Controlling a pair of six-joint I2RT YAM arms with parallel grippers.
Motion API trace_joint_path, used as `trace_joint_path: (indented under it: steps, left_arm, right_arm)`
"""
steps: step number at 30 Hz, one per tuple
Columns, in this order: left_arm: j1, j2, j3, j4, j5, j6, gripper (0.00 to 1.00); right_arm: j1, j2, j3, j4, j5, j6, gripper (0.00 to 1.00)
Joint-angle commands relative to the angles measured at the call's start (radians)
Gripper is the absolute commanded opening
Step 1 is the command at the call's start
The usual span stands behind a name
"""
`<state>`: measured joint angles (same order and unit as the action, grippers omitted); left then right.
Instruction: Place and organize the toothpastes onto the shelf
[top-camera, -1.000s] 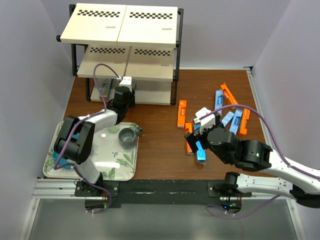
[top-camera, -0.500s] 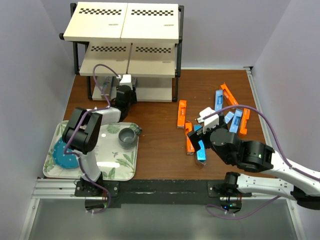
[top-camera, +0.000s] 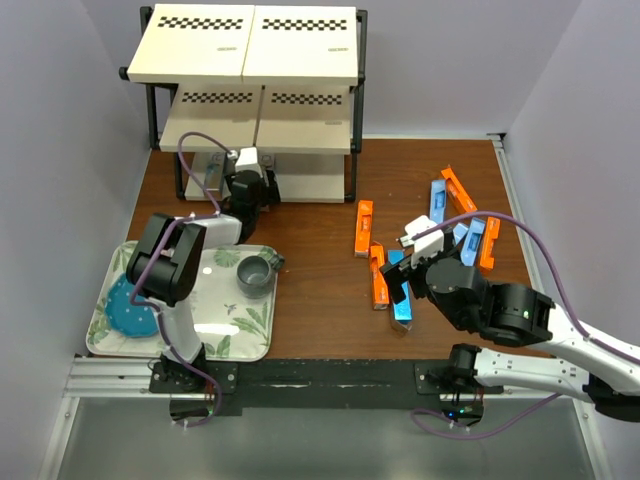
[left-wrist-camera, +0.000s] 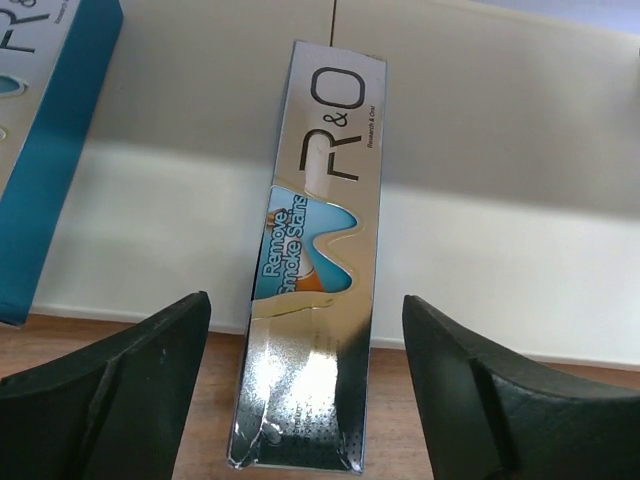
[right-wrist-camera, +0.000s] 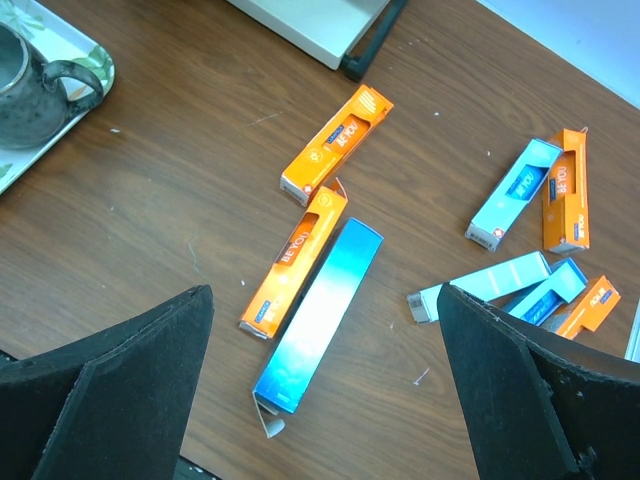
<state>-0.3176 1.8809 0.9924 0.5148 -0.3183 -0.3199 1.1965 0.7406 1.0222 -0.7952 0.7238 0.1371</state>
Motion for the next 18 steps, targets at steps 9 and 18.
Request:
trace_joint_path:
  steps: [9,18]
  left_arm:
    - [0.014,-0.256,-0.058,-0.241,-0.084,-0.483,0.95]
    - [0.014,-0.263,-0.017,-0.657,-0.074,-0.873,0.91]
  right_arm:
    - [-0.002,-0.033,-0.010,-0.010,0.031,0.038,0.99]
    - [-0.002,-0.066,-0.030,-0.016,0.037,0.053,0.99]
